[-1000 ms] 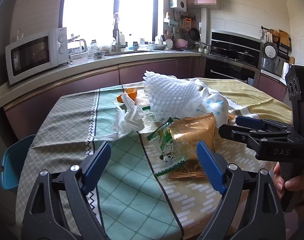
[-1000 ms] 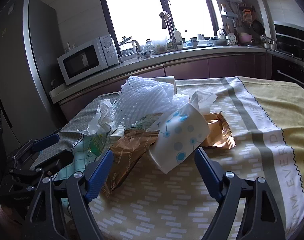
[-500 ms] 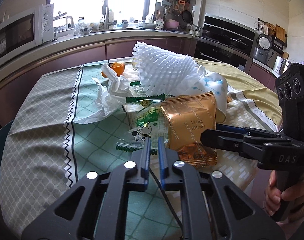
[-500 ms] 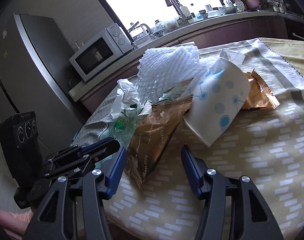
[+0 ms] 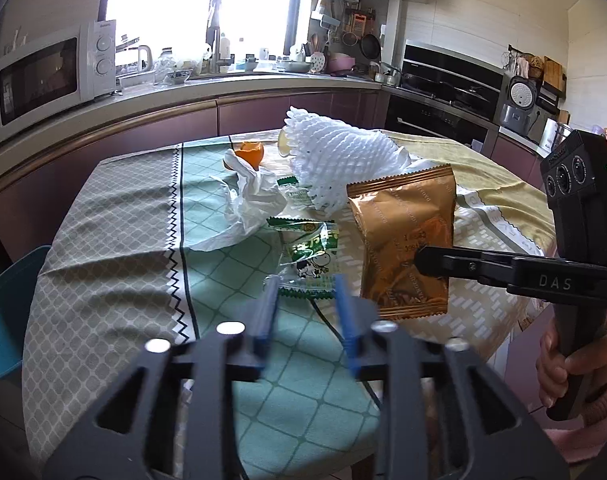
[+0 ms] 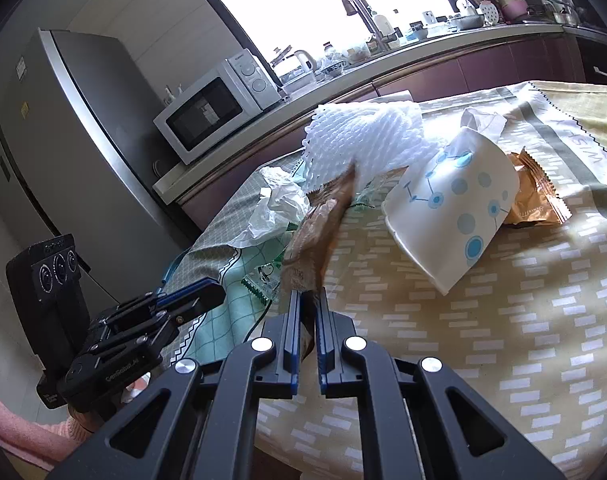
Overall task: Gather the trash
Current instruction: 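Grasp the small green snack wrapper with the left gripper while the right gripper grasps the brown-gold snack bag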
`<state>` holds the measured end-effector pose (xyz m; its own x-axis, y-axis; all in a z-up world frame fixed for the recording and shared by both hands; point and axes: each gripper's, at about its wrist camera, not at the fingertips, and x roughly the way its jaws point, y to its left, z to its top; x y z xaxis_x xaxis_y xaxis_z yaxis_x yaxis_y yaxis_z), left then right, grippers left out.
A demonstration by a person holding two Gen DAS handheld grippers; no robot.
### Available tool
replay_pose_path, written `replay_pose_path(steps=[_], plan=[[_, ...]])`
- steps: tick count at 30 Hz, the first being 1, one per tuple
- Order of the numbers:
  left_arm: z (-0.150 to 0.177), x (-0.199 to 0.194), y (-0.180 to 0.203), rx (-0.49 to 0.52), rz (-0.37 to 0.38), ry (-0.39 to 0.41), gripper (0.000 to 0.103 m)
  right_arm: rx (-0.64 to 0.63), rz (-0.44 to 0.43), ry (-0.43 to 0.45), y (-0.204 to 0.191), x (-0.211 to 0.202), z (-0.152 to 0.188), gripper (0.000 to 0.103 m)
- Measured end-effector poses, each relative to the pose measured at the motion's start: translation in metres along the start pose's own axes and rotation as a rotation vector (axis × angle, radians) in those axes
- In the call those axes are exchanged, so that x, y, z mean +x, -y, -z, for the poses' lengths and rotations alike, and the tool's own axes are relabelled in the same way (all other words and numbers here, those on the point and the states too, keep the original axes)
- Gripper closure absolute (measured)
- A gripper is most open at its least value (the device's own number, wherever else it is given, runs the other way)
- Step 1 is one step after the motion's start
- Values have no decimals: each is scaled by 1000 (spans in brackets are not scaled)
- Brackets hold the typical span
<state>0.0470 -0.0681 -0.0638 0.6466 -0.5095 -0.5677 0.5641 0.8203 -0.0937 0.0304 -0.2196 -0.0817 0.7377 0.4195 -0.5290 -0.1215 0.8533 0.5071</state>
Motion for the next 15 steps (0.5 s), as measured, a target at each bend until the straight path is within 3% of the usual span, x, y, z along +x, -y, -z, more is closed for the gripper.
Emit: replay_pose_path(steps=[2, 5, 8, 13, 15], plan=[[-1, -4, 6, 45, -7, 35, 47, 5, 3, 0, 1, 0, 0, 97], [-4, 4, 16, 105, -5, 26, 48, 4, 5, 1, -1, 1, 0, 97], [-7, 23, 19, 127, -18, -21, 58, 0, 12, 3, -1, 1, 1, 97], [-8, 49, 9, 113, -13, -99, 65, 9, 17, 2, 6, 0, 2, 97], [-7, 50, 10, 113, 11, -104, 80, 13, 18, 5, 7, 0, 1, 97]])
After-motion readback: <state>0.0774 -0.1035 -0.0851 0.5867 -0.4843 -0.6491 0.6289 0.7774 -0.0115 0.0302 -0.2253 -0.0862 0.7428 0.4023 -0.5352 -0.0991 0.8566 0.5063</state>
